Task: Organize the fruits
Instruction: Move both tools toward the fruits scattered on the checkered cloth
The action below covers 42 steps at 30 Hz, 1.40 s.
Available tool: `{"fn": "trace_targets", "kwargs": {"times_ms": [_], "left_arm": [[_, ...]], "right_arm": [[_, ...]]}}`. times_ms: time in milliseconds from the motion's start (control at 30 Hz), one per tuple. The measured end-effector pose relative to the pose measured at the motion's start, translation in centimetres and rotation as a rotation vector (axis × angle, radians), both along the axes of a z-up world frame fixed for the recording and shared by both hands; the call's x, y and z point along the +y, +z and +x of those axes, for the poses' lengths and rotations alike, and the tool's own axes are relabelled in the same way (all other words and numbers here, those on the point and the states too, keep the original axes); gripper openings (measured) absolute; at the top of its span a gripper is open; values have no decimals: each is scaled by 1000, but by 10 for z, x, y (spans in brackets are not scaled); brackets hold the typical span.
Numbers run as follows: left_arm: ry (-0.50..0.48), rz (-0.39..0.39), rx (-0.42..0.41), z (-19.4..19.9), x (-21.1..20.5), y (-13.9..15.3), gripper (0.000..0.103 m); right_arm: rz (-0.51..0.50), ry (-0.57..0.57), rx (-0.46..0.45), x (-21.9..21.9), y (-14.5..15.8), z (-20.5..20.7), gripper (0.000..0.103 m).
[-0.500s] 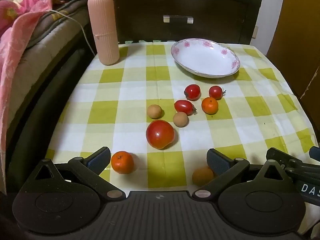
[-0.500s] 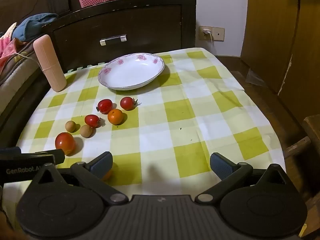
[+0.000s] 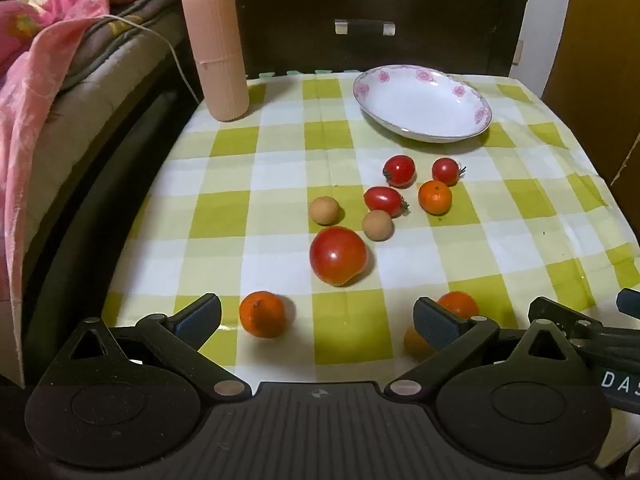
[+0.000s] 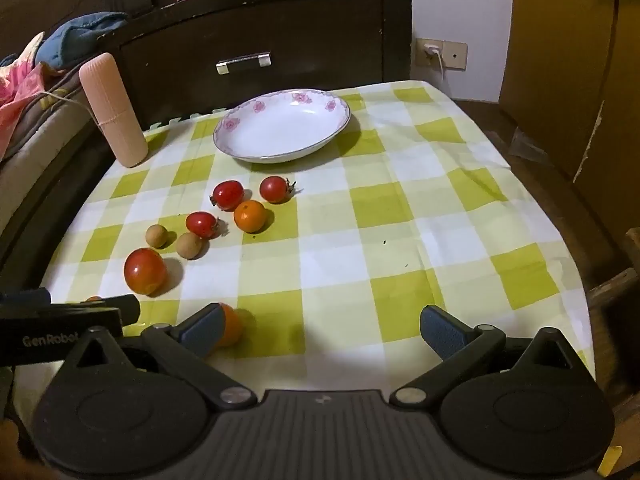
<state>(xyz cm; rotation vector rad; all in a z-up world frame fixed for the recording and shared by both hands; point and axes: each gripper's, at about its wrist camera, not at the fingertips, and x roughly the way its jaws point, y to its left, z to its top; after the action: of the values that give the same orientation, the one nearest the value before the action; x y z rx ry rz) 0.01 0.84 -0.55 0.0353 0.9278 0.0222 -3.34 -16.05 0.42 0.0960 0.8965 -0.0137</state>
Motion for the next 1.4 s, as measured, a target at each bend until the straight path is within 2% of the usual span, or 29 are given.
{"fn": "trace_targets", "kwargs": {"times_ms": [300,433,633,867,1400], "left_arm": [[2,-5,-3,-2,-2,-1,103],[-6,27,0,-2,-2,-3,103],[18,22,2,-4,4,-3,103],[0,31,6,-7,1,-4,103],[-12,-10,77,-8,4,-18,103]], "right_arm": [[-10,20,8,6,-1,0,102],[0,17,8,3,-1,-1,102],[18,34,23,8,-3,4,102],[4,37,26,8,-4,2,102],[13,53,64,3,-10,5,102]]}}
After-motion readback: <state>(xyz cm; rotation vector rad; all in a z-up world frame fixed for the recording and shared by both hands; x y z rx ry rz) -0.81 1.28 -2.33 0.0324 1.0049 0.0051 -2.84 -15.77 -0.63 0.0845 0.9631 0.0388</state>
